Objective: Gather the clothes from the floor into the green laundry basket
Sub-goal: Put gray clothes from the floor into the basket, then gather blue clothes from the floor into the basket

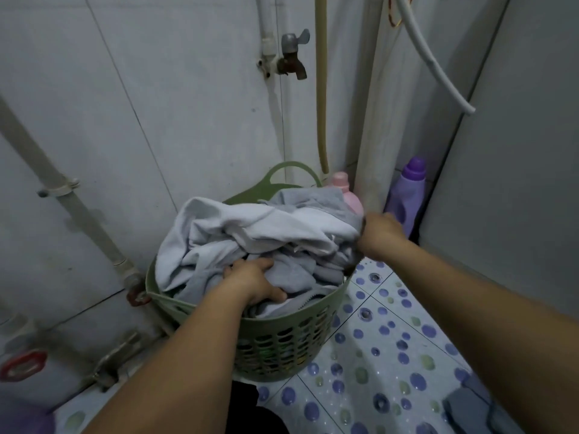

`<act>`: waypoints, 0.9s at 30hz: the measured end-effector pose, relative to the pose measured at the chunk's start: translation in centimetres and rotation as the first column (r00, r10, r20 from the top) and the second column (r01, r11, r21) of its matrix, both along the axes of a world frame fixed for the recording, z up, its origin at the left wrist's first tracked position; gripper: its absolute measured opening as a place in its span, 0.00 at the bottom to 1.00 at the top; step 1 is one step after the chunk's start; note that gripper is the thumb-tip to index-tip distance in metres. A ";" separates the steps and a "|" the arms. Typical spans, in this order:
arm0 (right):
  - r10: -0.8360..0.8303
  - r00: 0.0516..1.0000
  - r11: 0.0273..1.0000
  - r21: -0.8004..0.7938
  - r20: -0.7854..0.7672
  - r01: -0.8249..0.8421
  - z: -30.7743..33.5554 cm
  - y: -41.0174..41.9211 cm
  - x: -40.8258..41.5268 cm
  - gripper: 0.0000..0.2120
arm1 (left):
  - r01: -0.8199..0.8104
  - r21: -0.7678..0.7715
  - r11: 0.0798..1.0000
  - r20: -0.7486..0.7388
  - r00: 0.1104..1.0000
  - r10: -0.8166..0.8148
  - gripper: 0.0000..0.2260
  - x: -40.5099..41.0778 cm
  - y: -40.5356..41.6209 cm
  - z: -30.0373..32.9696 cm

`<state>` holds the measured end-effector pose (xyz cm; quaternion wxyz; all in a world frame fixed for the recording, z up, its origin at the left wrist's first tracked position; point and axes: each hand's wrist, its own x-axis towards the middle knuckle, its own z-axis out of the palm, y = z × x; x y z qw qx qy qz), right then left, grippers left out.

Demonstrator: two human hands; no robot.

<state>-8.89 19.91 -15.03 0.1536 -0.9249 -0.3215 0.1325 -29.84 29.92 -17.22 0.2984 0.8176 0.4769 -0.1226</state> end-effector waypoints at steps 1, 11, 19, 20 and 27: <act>0.028 0.999 0.999 -0.028 0.036 -0.027 -0.5 -0.5 0.2 0.24 | 0.015 0.002 1.000 -0.005 1.000 -0.015 0.40 0.1 -0.1 0.2; 0.623 0.767 0.778 -0.223 0.151 -0.588 -1.8 -1.4 -2.8 0.26 | 0.177 0.001 0.984 -0.114 0.978 -0.176 0.31 1.4 -2.4 1.8; 0.585 0.808 0.796 0.144 0.065 -0.588 -0.9 -5.3 -2.7 0.24 | 0.170 0.241 0.955 -0.174 0.976 -0.130 0.16 4.5 -6.1 2.8; 0.561 0.826 0.807 0.191 0.049 -0.559 -0.9 -6.4 -2.6 0.24 | 0.175 0.293 0.940 -0.115 0.982 -0.147 0.15 5.4 -7.1 3.0; 0.315 0.945 0.943 0.145 -0.085 -0.301 -3.0 -17.3 1.2 0.21 | 0.254 0.398 0.881 0.237 0.900 -0.366 0.14 10.5 -16.1 1.3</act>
